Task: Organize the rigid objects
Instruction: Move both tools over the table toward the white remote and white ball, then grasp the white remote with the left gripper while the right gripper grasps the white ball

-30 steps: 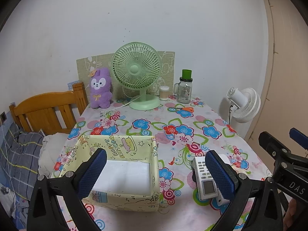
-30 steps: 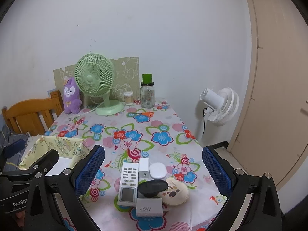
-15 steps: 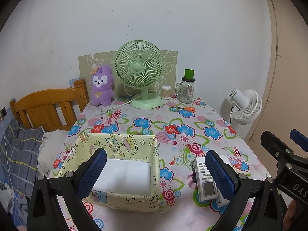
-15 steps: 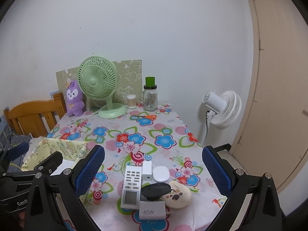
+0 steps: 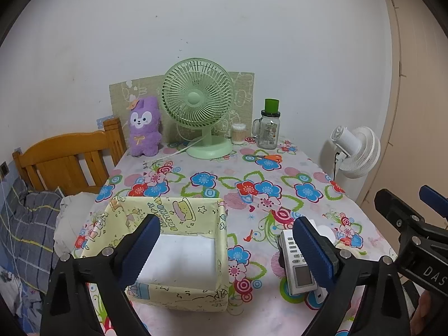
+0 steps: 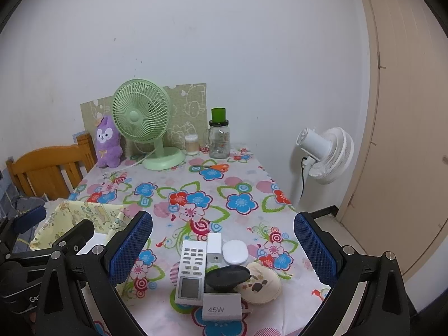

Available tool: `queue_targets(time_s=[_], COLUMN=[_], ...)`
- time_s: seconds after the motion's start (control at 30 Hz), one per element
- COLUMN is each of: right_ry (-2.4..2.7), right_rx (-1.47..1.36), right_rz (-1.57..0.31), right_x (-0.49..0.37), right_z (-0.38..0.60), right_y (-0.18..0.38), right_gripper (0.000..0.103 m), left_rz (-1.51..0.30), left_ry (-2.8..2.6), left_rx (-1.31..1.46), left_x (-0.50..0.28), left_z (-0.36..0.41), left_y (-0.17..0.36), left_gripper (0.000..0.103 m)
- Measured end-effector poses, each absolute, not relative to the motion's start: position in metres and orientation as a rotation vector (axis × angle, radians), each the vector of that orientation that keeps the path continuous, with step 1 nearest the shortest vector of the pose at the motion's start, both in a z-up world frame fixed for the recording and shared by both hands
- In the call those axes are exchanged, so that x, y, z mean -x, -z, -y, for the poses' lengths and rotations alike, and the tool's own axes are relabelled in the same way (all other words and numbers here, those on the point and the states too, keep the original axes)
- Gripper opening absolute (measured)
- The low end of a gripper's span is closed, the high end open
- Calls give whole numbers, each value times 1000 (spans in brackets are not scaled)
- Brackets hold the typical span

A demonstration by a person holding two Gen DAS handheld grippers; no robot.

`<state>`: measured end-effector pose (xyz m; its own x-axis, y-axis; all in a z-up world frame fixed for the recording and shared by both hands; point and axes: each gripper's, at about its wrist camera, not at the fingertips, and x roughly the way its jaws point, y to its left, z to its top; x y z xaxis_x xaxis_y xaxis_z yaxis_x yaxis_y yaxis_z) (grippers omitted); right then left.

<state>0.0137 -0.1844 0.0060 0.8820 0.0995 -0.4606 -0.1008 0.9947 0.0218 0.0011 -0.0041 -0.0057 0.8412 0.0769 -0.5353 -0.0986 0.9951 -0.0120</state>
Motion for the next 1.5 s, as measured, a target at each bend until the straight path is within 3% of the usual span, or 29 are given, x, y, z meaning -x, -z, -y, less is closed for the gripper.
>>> queue_targets(time_s=[0.4, 0.53, 0.97, 1.5], right_ry=[-106, -100, -65, -60], right_rx=[4, 28, 36, 1], right_rz=[-521, -532, -594, -697], right_x=[-28, -34, -55, -81], right_z=[191, 192, 212, 228], right_y=[8, 15, 41, 83], right_gripper=[93, 83, 68, 66], left_rz=[-616, -628, -730, -857], left_ry=[-34, -15, 52, 92], left_rx=[-10, -40, -14, -8], left_x=[-18, -23, -48, -77], left_z=[31, 44, 71, 93], left_y=[22, 27, 55, 96], left_gripper=[86, 83, 67, 64])
